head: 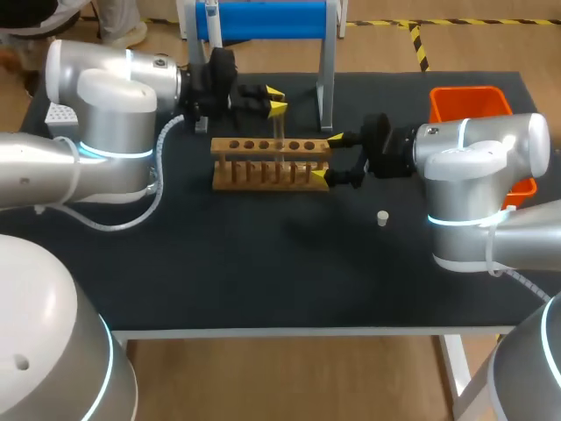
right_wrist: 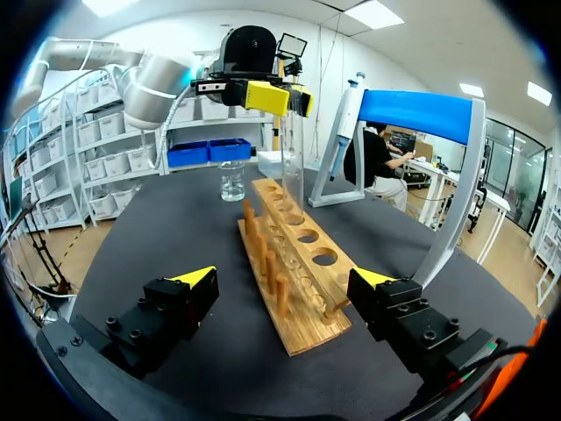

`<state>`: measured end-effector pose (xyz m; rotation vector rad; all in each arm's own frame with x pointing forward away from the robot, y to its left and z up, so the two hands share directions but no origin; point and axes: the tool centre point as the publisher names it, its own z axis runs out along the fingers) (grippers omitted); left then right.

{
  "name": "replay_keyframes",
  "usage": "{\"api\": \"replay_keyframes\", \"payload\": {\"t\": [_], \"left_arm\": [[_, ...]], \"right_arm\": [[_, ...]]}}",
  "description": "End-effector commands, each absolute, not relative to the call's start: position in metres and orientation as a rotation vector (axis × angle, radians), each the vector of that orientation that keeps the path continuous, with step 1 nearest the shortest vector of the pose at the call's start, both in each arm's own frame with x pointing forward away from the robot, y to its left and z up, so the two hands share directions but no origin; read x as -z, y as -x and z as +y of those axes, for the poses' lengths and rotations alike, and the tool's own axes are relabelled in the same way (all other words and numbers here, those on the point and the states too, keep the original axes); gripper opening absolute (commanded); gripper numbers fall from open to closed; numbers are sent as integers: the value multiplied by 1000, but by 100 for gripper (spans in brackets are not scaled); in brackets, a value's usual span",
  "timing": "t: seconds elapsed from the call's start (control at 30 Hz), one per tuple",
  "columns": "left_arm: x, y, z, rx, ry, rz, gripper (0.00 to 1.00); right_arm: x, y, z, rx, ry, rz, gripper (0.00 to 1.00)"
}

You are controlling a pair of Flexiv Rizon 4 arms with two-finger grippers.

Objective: Invert the test tube, pick up the pipette, mount the tip to pipette, aspirate from beaker and dispense into the tube, eject the tip, return the pipette, and cap with the stopper.

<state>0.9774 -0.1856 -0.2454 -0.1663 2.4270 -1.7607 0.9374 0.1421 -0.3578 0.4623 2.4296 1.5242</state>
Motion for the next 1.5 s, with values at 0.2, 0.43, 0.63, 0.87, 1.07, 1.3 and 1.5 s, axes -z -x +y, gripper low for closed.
{"api": "replay_keyframes", "payload": {"t": [0.2,0.43,0.63,0.87,1.07,1.3,1.5], "left_arm": [[248,-982,-189,1766,151,2443,0],[252,-984,-191,1765,147,2455,0],[254,-984,-192,1771,150,2459,0],[254,-983,-193,1776,161,2460,100],[249,-979,-187,1776,164,2464,100],[238,-966,-167,1757,191,2489,100],[225,-949,-136,1725,247,2476,100]], "right_arm": [[358,-937,141,-1525,-462,2429,100],[358,-937,141,-1525,-462,2429,100],[358,-937,141,-1525,-462,2429,100],[358,-937,141,-1525,-462,2429,100],[358,-937,141,-1525,-462,2429,100],[358,-937,141,-1525,-462,2429,100],[358,-937,141,-1525,-462,2429,100]]}}
